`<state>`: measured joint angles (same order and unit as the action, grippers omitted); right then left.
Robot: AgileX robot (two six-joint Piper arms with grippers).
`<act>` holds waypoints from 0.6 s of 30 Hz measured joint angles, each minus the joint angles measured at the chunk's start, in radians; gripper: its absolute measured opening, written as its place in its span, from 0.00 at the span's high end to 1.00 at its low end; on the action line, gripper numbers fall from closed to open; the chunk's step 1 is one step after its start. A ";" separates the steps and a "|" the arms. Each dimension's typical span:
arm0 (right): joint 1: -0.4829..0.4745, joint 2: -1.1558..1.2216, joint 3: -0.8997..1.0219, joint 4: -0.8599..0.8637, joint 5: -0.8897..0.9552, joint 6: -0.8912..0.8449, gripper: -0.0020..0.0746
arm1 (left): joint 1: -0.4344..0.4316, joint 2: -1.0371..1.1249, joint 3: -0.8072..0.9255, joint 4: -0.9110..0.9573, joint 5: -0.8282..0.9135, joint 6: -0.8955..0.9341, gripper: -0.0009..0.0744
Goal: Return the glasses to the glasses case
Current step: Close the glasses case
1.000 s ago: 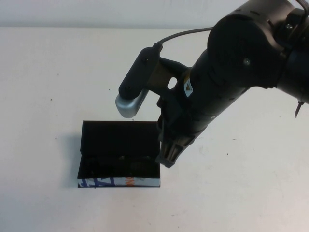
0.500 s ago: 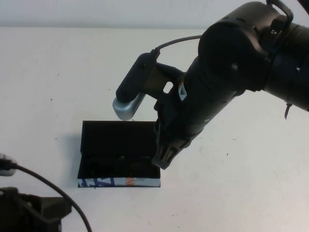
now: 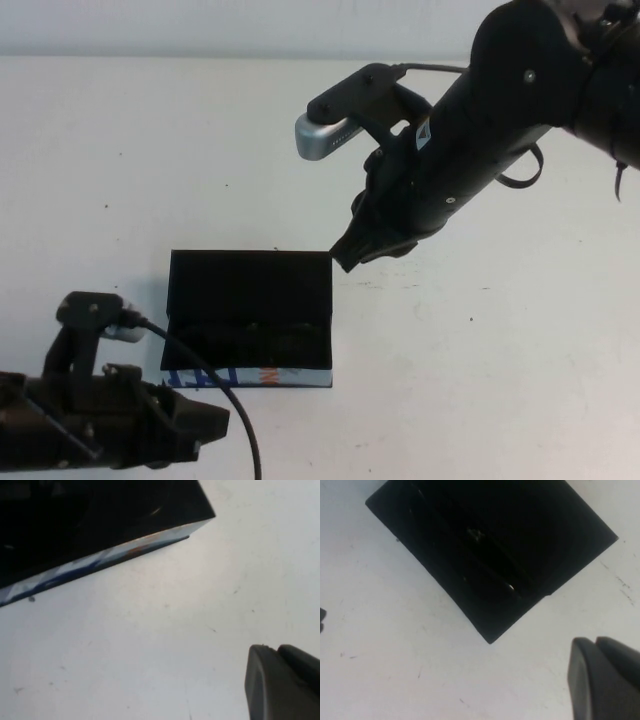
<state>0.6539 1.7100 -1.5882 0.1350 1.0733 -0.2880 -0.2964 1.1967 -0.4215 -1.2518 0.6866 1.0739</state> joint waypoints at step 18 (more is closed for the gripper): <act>-0.004 0.247 -0.213 0.054 -0.053 0.000 0.99 | 0.000 0.426 -0.036 -0.456 -0.051 0.690 0.99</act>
<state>0.6496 1.9567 -1.8016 0.1894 1.0203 -0.2880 -0.2964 1.6226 -0.4573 -1.7082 0.6359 1.7637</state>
